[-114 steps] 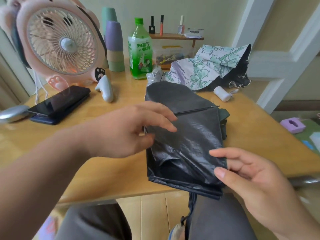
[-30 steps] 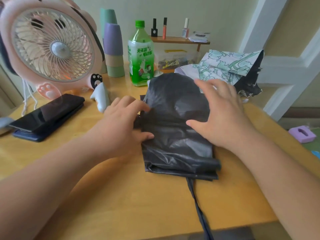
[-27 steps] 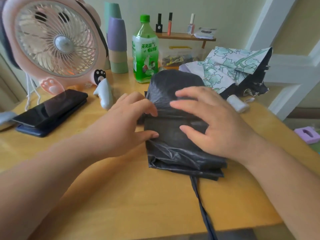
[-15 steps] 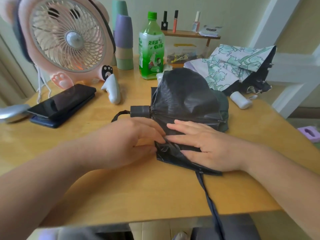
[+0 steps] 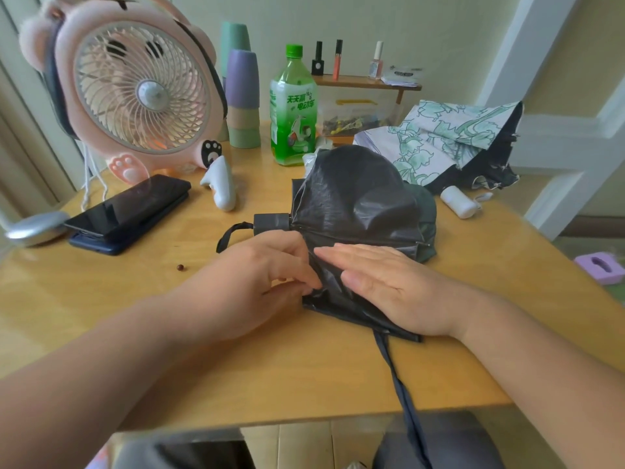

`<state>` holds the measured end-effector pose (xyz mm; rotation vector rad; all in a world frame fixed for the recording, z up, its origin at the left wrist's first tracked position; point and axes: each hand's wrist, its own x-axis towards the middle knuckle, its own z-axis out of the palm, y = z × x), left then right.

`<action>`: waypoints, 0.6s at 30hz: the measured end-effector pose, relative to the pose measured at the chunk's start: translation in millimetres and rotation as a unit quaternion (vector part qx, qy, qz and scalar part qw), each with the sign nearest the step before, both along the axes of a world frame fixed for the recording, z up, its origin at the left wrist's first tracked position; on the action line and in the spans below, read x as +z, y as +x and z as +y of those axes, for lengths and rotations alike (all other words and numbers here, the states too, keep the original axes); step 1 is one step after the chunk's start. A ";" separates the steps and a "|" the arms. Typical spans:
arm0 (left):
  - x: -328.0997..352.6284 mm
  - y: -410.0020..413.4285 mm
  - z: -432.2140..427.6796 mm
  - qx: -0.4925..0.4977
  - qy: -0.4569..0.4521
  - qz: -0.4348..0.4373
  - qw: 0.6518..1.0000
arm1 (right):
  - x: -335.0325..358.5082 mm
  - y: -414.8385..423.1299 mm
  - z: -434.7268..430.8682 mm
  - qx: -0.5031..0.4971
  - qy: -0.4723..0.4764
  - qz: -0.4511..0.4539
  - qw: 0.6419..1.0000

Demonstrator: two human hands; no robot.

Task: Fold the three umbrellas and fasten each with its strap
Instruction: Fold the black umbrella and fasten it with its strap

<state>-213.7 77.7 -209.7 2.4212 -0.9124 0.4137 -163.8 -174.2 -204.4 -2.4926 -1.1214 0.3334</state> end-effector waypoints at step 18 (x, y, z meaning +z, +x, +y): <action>7.4 -4.0 -2.4 0.017 -0.047 -0.002 0.999 | -0.4 5.3 3.5 0.031 -0.117 -0.060 0.991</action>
